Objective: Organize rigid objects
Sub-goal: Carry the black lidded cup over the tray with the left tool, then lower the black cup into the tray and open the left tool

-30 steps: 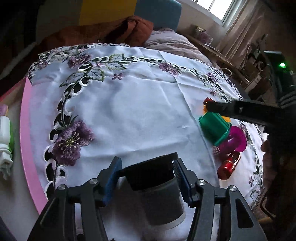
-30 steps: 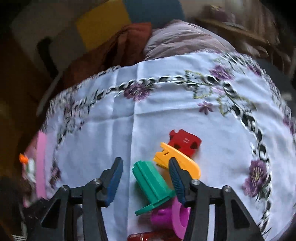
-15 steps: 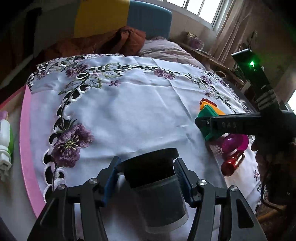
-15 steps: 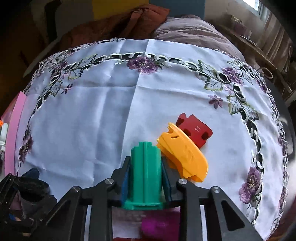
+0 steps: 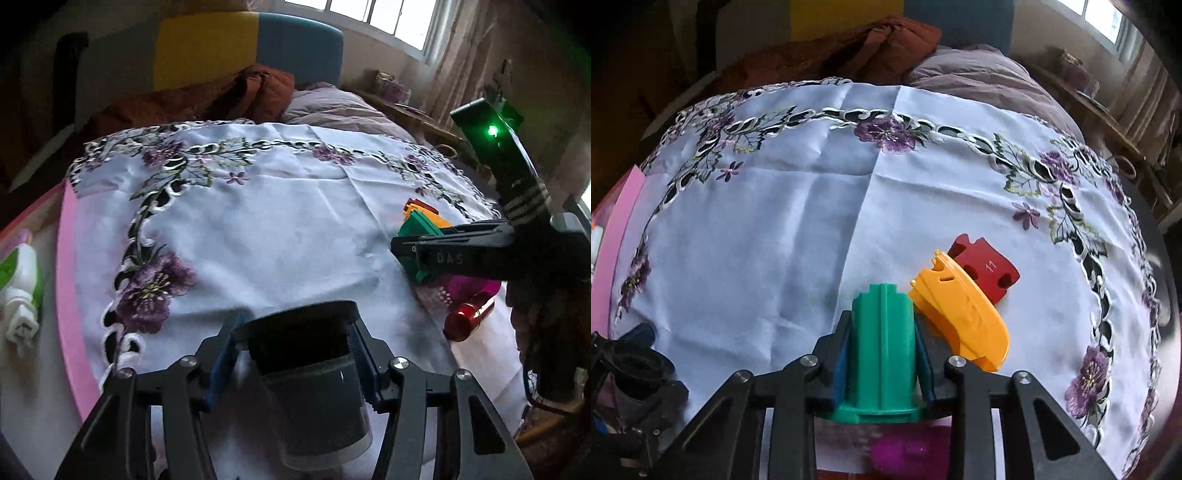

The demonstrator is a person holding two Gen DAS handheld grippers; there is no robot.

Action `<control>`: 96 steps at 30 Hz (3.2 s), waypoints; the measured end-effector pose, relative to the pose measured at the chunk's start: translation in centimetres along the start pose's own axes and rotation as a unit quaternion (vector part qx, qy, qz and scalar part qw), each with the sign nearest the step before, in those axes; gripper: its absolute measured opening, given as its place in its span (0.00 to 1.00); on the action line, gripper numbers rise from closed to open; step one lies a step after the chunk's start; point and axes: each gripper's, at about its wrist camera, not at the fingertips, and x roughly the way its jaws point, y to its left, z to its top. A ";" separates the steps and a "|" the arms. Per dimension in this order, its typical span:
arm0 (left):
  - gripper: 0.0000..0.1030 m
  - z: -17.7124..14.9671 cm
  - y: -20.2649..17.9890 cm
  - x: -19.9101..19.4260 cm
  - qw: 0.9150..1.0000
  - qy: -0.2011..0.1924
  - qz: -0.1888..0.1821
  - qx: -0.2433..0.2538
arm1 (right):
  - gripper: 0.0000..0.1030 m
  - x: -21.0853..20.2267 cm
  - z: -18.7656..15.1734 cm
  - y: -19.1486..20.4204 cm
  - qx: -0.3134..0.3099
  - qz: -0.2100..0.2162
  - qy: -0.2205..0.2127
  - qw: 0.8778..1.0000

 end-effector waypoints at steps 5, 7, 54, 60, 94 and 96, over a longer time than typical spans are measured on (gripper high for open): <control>0.55 -0.2 0.1 -0.3 1.000 0.000 0.001 0.005 | 0.30 0.1 -0.1 0.6 -0.020 -0.018 -0.009 1.000; 0.55 -0.2 0.2 -0.5 1.000 0.002 0.005 -0.001 | 0.30 0.1 -0.2 1.1 -0.031 -0.026 -0.013 0.999; 0.50 -5.3 15.4 -16.2 0.979 -0.086 0.090 -0.159 | 0.29 -0.2 -0.9 2.1 -0.083 -0.061 -0.033 0.994; 0.50 -7.8 19.1 -15.7 0.970 -0.055 0.101 -0.213 | 0.29 -0.2 -0.9 2.1 -0.085 -0.062 -0.033 0.994; 0.73 -5.5 21.3 -11.3 0.964 -0.009 0.190 -0.185 | 0.29 -0.3 -1.1 2.7 -0.104 -0.079 -0.038 0.991; 0.73 -5.9 20.9 -11.9 0.963 -0.012 0.194 -0.188 | 0.29 -0.2 -1.0 2.7 -0.105 -0.079 -0.038 0.991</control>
